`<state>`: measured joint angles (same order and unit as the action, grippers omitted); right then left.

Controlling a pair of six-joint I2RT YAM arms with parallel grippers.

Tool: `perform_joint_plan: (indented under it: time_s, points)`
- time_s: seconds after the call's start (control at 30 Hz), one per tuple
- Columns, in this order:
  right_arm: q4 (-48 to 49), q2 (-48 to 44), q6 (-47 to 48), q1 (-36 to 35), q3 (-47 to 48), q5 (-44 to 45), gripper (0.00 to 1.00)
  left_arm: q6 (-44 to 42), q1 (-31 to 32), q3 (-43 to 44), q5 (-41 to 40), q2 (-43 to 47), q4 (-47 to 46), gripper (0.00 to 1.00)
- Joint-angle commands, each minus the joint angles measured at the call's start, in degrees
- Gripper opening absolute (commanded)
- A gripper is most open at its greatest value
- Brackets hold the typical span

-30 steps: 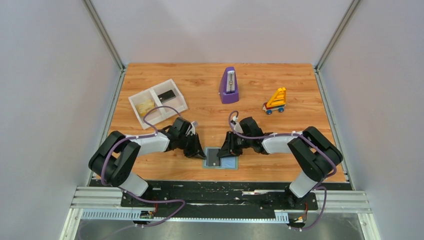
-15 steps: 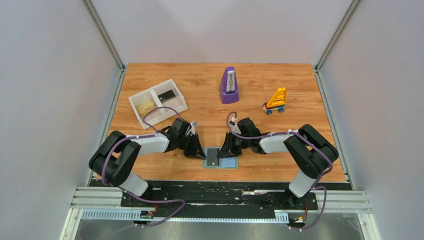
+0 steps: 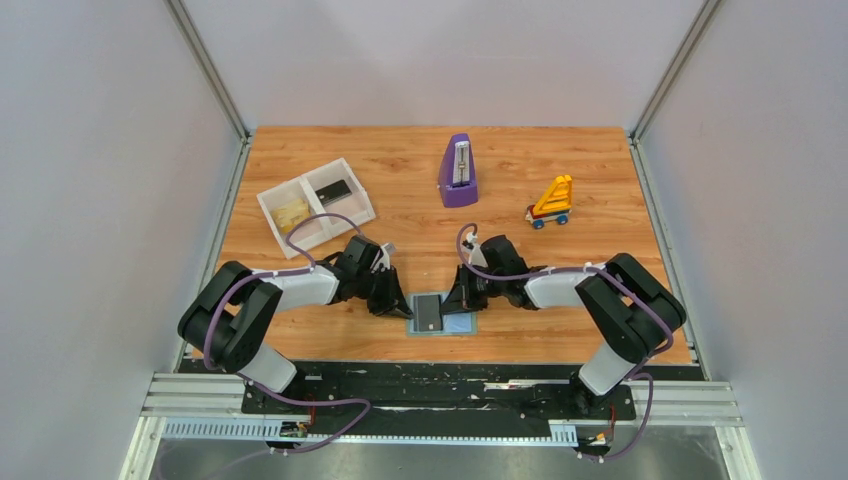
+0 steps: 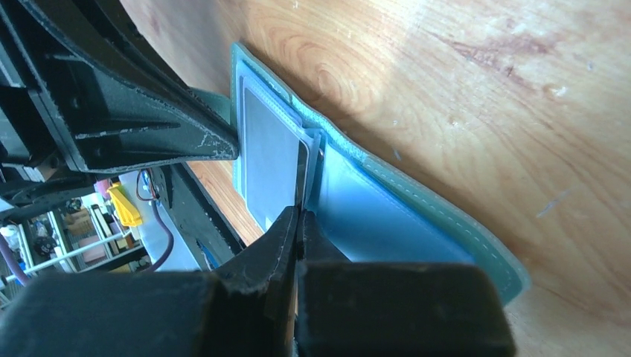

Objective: Take the credit cards out of the card holder
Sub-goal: Remove the credit card from the card holder.

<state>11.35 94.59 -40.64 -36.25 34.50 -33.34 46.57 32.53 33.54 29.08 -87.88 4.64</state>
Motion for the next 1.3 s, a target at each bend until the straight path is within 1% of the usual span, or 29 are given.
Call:
perform_joint_plan:
  time_s: [0.0,0.17,0.3,0.37,0.5,0.67,0.77,0.9,1.0,1.1,1.27]
  points:
    - [-0.50,-2.33,4.46,1.18,-1.18,-1.91,0.00,-4.02,0.85,-2.93,-10.44,-4.05,9.31,0.19]
    - [-1.09,-3.73,3.84,1.18,-1.19,-3.70,0.00,-3.73,0.86,-3.02,-10.96,-1.60,9.55,0.20]
    - [-0.60,-3.50,1.71,1.50,-1.10,-4.41,0.00,-4.32,0.81,-2.90,-10.16,-1.93,9.37,0.21]
    - [1.93,-2.64,0.14,1.74,-1.71,-5.18,0.00,-4.20,0.82,-2.97,-9.49,-2.17,8.75,0.21]
    - [10.34,-0.67,-3.58,3.42,-4.89,-8.63,0.00,-3.38,0.80,-3.05,-9.08,-1.95,7.62,0.22]
    - [12.62,1.44,-3.39,4.17,-4.33,-12.59,0.01,-3.11,0.85,-1.89,-9.98,-2.22,8.78,0.23]
    - [11.91,1.36,-3.45,4.13,-3.74,-12.62,0.01,-2.84,0.83,-1.60,-10.14,-1.41,9.50,0.26]
    - [8.31,-1.42,-1.89,3.95,-3.34,-10.62,0.08,-2.71,0.82,0.24,-9.77,1.54,11.76,0.30]
    - [5.50,-3.31,-1.37,3.67,-2.76,-8.72,0.09,-2.26,0.84,1.66,-9.03,4.18,12.31,0.32]
    - [4.25,-4.68,-1.60,3.03,-2.64,-6.07,0.15,-2.10,0.84,2.88,-8.64,5.83,11.96,0.33]
    - [2.95,-5.30,-2.11,1.80,-1.63,-3.98,0.19,-2.50,0.88,4.87,-8.30,5.25,11.77,0.33]
